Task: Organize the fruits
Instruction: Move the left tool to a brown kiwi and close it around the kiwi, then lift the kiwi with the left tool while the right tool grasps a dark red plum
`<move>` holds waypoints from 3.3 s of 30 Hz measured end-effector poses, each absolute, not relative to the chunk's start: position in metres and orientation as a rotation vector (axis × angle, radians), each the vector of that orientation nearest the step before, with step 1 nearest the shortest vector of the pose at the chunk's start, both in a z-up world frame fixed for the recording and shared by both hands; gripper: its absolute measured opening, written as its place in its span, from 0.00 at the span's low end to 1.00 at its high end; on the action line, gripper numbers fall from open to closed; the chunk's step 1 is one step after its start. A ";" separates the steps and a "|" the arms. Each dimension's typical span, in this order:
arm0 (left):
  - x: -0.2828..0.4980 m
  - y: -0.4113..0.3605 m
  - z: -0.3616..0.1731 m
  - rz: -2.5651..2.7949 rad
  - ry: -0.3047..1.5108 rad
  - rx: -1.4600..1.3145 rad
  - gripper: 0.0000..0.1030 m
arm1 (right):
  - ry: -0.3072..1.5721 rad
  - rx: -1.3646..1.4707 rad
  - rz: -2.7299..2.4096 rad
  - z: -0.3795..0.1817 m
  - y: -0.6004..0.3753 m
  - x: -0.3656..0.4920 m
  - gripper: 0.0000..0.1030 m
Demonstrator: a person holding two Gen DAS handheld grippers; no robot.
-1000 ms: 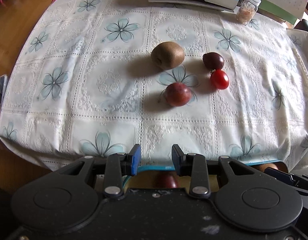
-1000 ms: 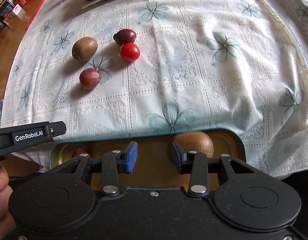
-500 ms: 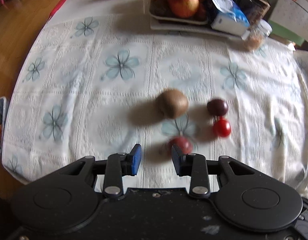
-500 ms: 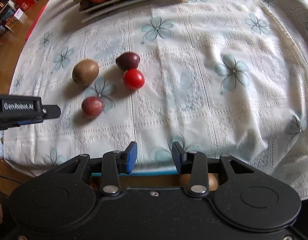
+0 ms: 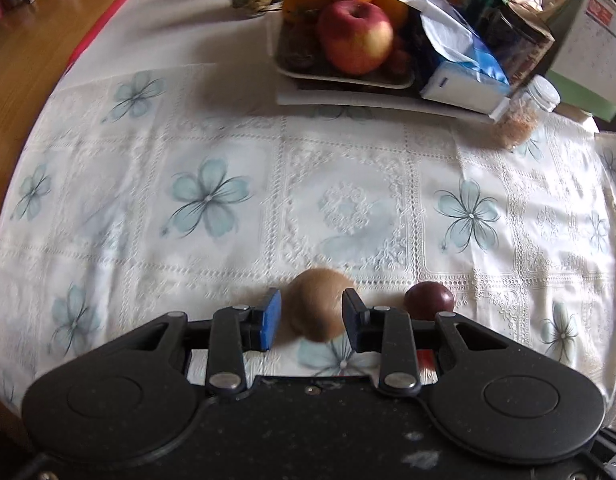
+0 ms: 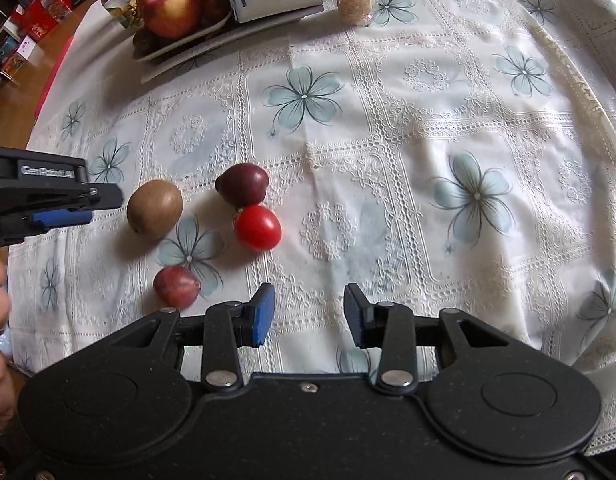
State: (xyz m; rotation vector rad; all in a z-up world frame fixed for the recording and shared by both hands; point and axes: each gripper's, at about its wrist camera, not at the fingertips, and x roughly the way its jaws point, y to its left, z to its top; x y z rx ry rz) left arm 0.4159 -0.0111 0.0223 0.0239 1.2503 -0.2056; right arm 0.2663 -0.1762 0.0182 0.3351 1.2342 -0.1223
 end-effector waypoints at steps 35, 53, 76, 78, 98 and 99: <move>0.433 -0.033 -0.046 -0.129 1.337 0.158 0.56 | 1.250 0.340 -0.167 -0.006 -0.188 0.292 0.46; 0.441 0.012 -0.022 -0.097 1.385 0.006 0.55 | 1.245 0.270 -0.201 0.007 -0.164 0.308 0.46; 0.438 0.057 0.016 -0.039 1.354 -0.064 0.55 | 1.270 0.246 -0.251 -0.009 -0.128 0.369 0.46; 0.438 0.057 0.016 -0.043 1.356 -0.068 0.55 | 1.278 0.264 -0.238 -0.013 -0.128 0.372 0.46; 0.438 0.063 0.020 -0.043 1.361 -0.095 0.55 | 1.278 0.204 -0.228 -0.029 -0.105 0.372 0.43; 0.438 0.063 0.020 -0.043 1.360 -0.096 0.55 | 1.276 0.208 -0.230 -0.027 -0.106 0.371 0.42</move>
